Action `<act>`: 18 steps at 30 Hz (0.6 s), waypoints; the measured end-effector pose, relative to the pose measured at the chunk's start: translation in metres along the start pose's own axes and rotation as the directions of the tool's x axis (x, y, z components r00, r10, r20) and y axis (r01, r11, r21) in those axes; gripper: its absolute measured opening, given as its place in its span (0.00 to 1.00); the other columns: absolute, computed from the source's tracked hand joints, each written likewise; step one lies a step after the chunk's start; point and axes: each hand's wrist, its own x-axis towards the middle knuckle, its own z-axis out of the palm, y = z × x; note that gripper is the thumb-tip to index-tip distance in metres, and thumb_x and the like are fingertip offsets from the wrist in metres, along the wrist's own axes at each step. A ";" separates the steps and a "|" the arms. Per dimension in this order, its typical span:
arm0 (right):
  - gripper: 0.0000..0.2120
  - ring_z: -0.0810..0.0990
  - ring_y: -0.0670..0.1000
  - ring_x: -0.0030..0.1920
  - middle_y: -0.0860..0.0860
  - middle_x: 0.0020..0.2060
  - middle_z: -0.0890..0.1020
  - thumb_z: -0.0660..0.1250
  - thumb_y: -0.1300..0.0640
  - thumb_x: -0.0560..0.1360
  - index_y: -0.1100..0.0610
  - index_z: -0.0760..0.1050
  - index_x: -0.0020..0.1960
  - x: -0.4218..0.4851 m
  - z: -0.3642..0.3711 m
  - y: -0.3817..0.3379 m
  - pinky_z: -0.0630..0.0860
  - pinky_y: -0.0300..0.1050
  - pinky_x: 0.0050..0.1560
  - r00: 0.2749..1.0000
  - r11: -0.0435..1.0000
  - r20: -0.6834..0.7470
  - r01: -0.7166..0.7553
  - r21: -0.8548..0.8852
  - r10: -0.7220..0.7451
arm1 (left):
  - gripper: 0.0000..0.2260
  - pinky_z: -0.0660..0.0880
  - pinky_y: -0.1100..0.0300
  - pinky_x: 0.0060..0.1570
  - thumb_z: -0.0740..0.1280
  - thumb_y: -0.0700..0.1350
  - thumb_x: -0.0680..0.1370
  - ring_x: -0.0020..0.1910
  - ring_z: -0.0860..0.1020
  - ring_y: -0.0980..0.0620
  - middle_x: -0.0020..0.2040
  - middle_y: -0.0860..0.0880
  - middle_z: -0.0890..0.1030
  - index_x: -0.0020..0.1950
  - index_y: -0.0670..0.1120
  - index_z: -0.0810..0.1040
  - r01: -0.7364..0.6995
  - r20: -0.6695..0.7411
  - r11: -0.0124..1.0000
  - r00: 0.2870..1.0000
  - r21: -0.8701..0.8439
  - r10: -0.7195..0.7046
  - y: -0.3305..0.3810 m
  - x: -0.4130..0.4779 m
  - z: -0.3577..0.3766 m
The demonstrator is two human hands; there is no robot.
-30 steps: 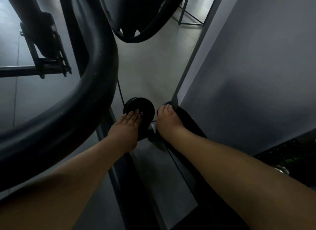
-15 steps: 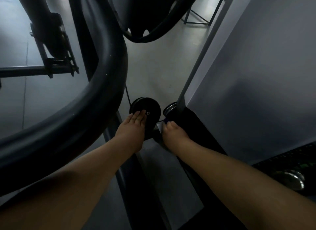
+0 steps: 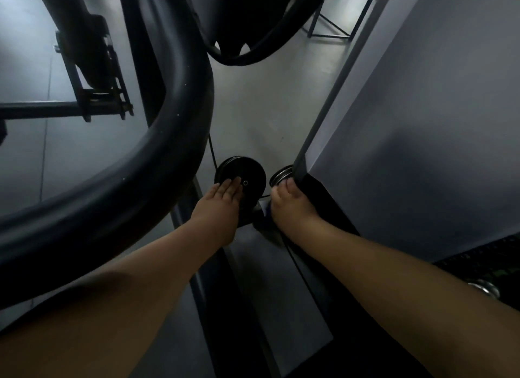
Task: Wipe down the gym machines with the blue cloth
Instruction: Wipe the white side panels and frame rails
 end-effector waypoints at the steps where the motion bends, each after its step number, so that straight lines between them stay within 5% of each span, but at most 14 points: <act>1: 0.24 0.64 0.71 0.78 0.65 0.77 0.68 0.51 0.54 0.89 0.64 0.68 0.81 0.001 -0.004 0.005 0.53 0.68 0.82 0.999 1.000 -0.014 -0.029 -0.007 0.029 | 0.45 0.42 0.46 0.87 0.64 0.51 0.84 0.88 0.37 0.43 0.87 0.42 0.32 0.88 0.42 0.35 0.004 -0.002 1.000 1.000 0.007 -0.004 0.001 0.000 0.000; 8: 0.25 0.59 0.69 0.83 0.63 0.82 0.64 0.53 0.54 0.89 0.62 0.65 0.83 -0.029 0.015 -0.021 0.45 0.64 0.86 0.991 0.987 0.046 0.122 0.103 -0.127 | 0.45 0.44 0.47 0.87 0.64 0.51 0.84 0.89 0.39 0.45 0.88 0.43 0.34 0.88 0.42 0.35 -0.004 -0.016 1.000 1.000 0.020 0.004 -0.004 -0.002 -0.003; 12: 0.23 0.68 0.66 0.78 0.59 0.77 0.72 0.57 0.55 0.87 0.60 0.73 0.79 -0.045 -0.007 0.007 0.52 0.60 0.85 0.999 0.970 -0.023 0.041 0.239 -0.037 | 0.45 0.43 0.46 0.87 0.64 0.50 0.84 0.89 0.40 0.43 0.89 0.42 0.35 0.88 0.41 0.36 0.041 -0.009 0.999 0.999 -0.002 -0.041 0.007 -0.008 -0.016; 18: 0.20 0.74 0.60 0.68 0.56 0.71 0.74 0.57 0.58 0.86 0.61 0.73 0.76 -0.092 -0.046 0.025 0.69 0.53 0.67 0.994 0.882 0.014 -0.104 0.460 0.110 | 0.36 0.50 0.36 0.85 0.61 0.56 0.84 0.84 0.62 0.41 0.86 0.47 0.65 0.89 0.49 0.53 0.019 -0.045 0.991 0.999 -0.129 -0.025 0.038 -0.017 -0.068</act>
